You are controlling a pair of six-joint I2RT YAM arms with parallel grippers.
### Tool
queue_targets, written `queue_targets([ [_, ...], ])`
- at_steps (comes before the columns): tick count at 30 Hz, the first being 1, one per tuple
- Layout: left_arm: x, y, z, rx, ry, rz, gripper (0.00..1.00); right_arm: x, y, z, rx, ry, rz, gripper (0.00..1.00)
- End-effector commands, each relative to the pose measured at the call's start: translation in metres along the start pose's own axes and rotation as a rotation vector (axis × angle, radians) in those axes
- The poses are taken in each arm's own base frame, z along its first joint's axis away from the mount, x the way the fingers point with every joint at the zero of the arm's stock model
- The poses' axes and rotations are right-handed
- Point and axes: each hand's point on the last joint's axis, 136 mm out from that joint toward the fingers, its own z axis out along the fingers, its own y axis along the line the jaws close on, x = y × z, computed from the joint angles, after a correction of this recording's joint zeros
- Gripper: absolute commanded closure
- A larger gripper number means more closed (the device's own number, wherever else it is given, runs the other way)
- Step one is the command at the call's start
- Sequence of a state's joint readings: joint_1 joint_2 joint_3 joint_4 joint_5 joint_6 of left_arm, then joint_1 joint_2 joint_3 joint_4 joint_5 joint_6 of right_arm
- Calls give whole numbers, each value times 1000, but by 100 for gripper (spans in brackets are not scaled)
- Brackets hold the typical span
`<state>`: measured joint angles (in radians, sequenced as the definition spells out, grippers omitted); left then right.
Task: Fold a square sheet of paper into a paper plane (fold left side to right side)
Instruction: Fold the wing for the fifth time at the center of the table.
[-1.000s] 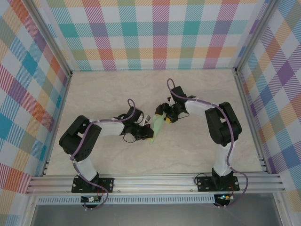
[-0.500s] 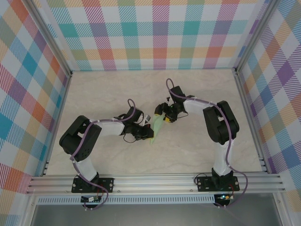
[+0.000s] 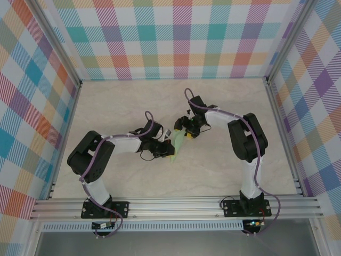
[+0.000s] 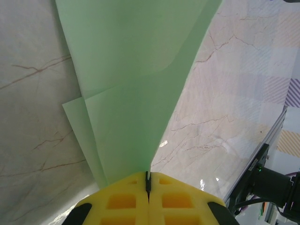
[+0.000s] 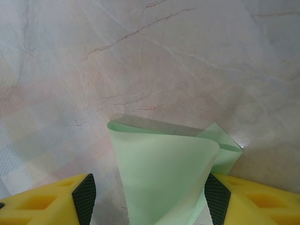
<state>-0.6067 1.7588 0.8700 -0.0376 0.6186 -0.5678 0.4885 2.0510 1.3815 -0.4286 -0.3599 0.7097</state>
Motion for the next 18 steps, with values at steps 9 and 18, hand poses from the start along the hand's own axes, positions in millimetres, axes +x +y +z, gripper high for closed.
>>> queue_targets([
  [9, 2, -5, 0, 24, 30, 30, 99, 8, -5, 6, 10, 16, -33, 33],
  [18, 6, -6, 7, 77, 40, -4, 100, 6, 6, -41, -14, -88, -97, 34],
])
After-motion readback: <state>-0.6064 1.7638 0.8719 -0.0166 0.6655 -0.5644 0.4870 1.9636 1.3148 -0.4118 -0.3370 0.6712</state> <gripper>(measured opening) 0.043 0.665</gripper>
